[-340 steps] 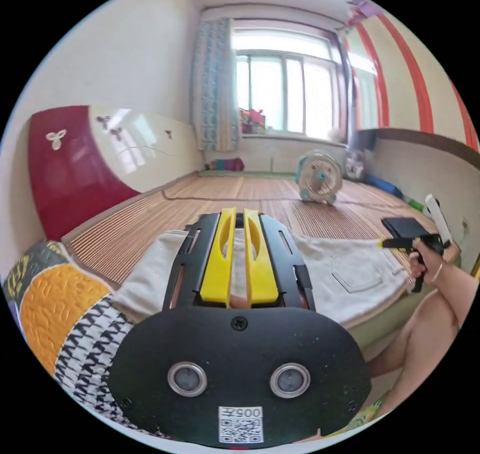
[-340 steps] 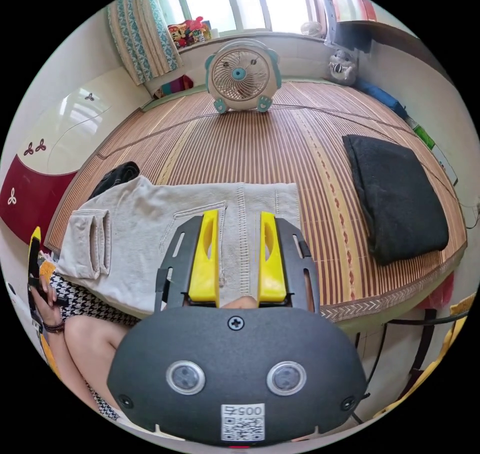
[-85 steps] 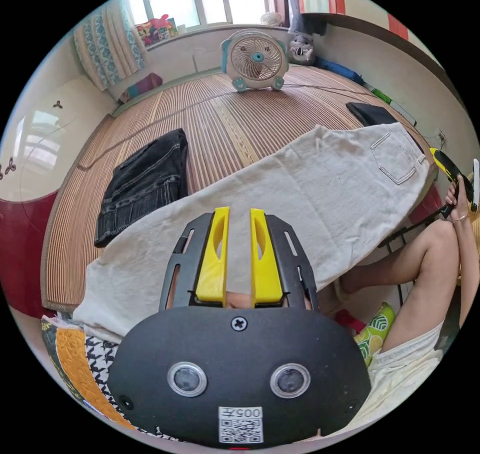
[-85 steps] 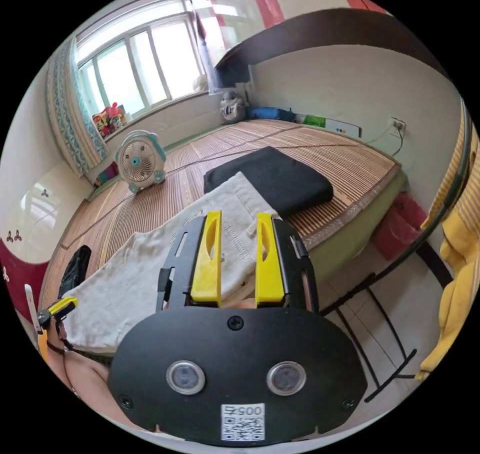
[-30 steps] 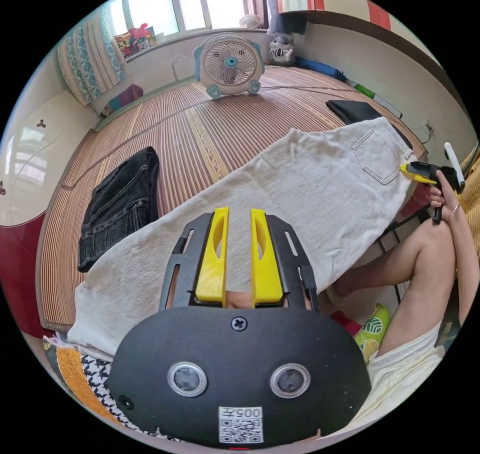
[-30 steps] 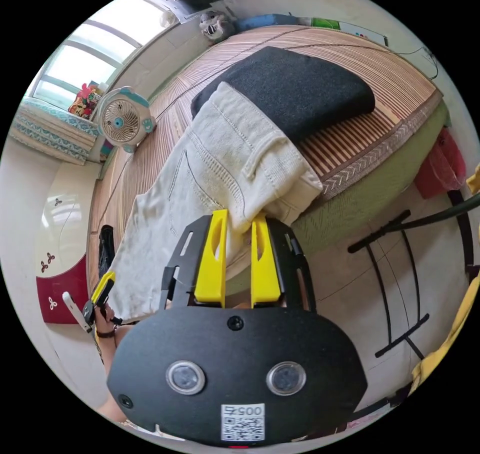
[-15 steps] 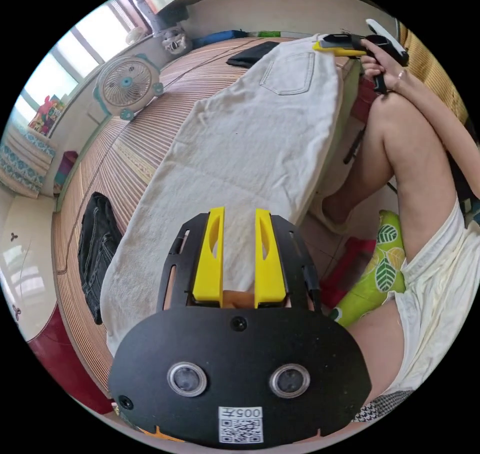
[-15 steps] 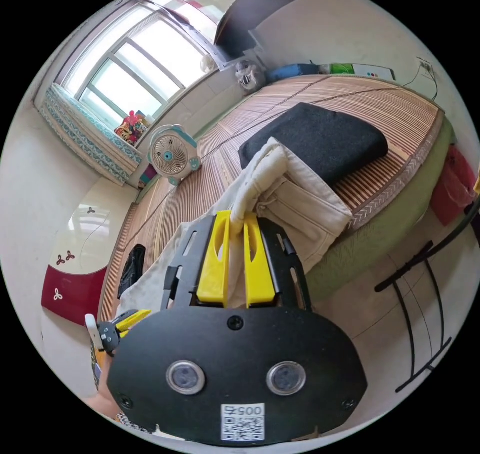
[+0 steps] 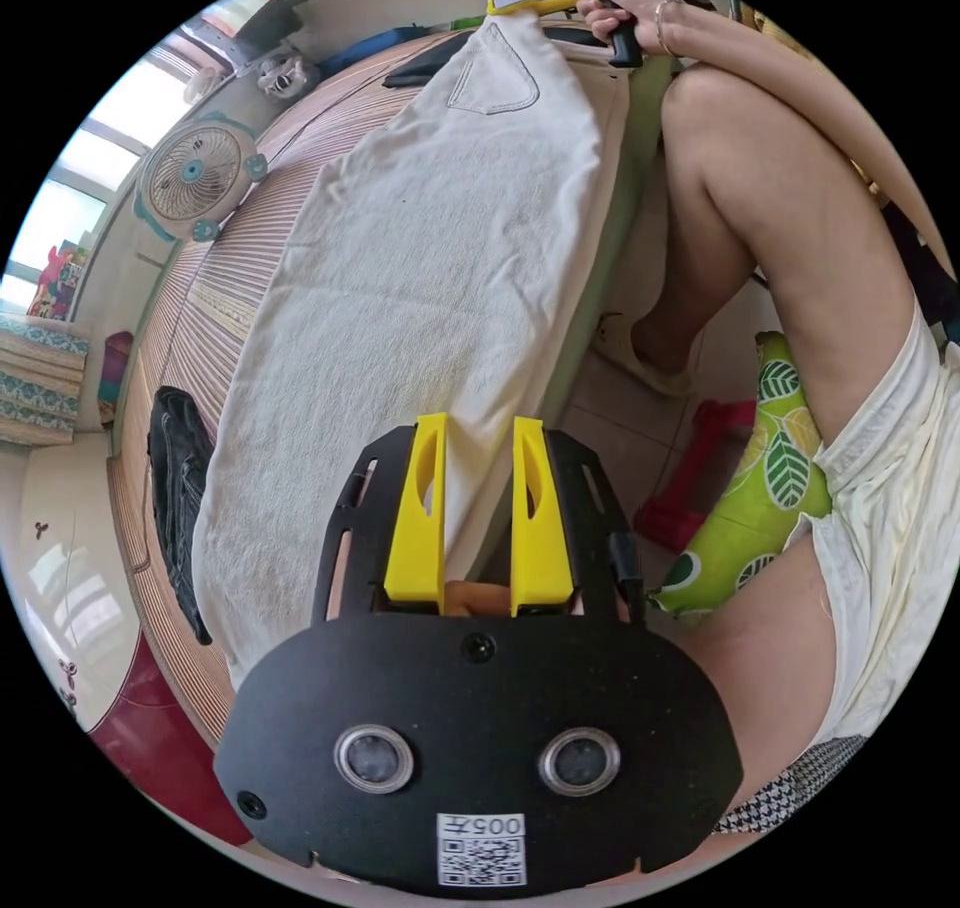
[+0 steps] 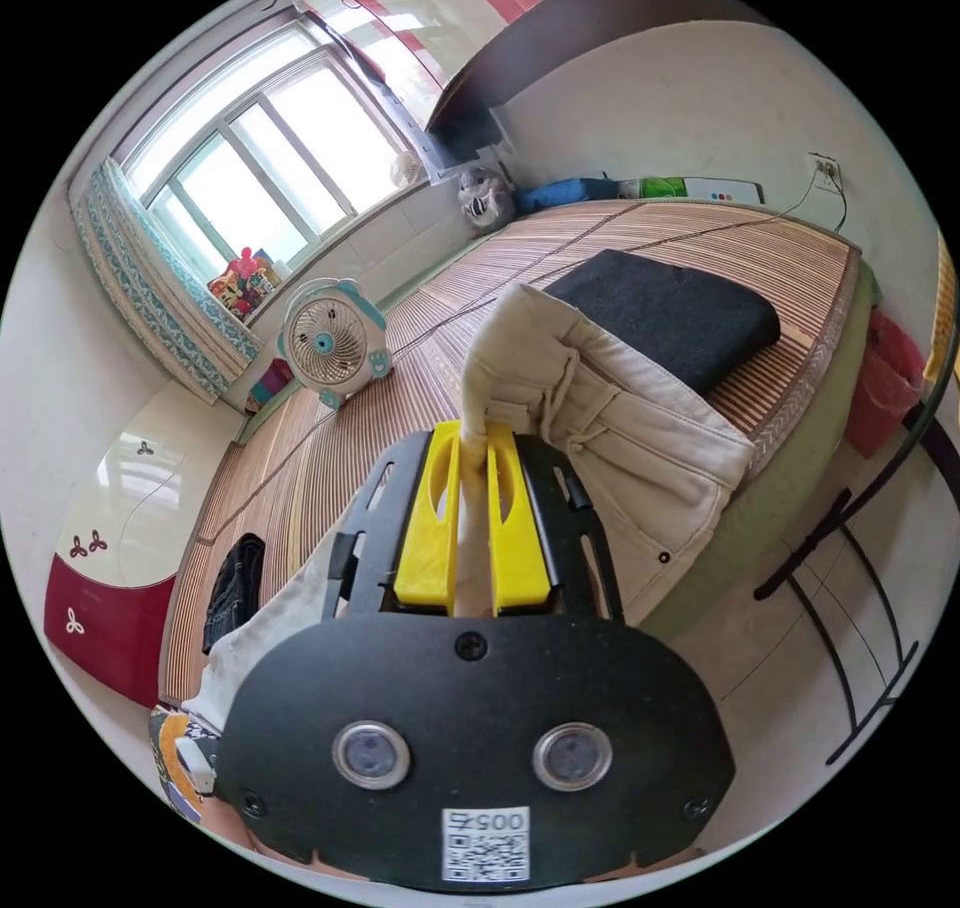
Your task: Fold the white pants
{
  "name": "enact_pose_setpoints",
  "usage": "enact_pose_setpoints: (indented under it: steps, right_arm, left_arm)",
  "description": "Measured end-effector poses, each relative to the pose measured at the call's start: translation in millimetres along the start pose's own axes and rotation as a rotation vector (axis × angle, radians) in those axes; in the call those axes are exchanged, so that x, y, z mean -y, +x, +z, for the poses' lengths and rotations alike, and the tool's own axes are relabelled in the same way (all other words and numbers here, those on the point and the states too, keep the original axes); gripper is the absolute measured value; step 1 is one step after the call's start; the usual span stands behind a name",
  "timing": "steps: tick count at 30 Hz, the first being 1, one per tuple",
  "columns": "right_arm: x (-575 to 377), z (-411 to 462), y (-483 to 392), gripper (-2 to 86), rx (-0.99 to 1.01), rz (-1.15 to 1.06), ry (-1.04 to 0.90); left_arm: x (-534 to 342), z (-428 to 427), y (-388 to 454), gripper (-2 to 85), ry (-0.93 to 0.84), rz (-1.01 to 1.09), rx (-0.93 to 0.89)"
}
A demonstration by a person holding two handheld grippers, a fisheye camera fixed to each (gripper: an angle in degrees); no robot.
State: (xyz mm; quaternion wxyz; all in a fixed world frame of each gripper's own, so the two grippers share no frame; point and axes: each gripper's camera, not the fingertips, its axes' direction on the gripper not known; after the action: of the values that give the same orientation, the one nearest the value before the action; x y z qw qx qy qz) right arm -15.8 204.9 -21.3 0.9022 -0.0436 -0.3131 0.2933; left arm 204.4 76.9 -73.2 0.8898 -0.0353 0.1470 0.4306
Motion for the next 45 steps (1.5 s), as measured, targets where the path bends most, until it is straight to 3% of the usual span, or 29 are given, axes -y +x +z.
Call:
enact_pose_setpoints:
  steps: [9, 15, 20, 29, 33, 39, 45]
  right_arm:
    - [-6, 5, -29, 0.5, -0.007, -0.006, -0.01]
    - [-7, 3, -37, 0.5, -0.004, -0.001, -0.013]
    - [-5, -3, -43, 0.5, -0.019, -0.013, -0.005]
    - [0, -25, -37, 0.4, 0.006, 0.024, 0.039]
    - [14, -33, -44, 0.3, 0.013, -0.026, 0.058]
    - [79, -8, -80, 0.1, 0.034, -0.133, 0.06]
    - [159, 86, -158, 0.3, -0.096, -0.191, 0.017]
  left_arm:
    - [-4, 6, 13, 9.7, -0.019, 0.049, 0.094]
    - [-18, 1, -13, 6.4, -0.002, -0.006, -0.048]
    - [-48, -25, -36, 1.6, 0.116, -0.095, -0.088]
    - [-98, -69, -61, 0.6, 0.299, -0.264, 0.047]
    - [-113, -87, -100, 0.6, 0.359, -0.337, 0.083]
    - [-98, -85, -198, 0.7, 0.299, -0.35, 0.164]
    - [-71, -58, -337, 1.6, 0.316, -0.555, 0.106]
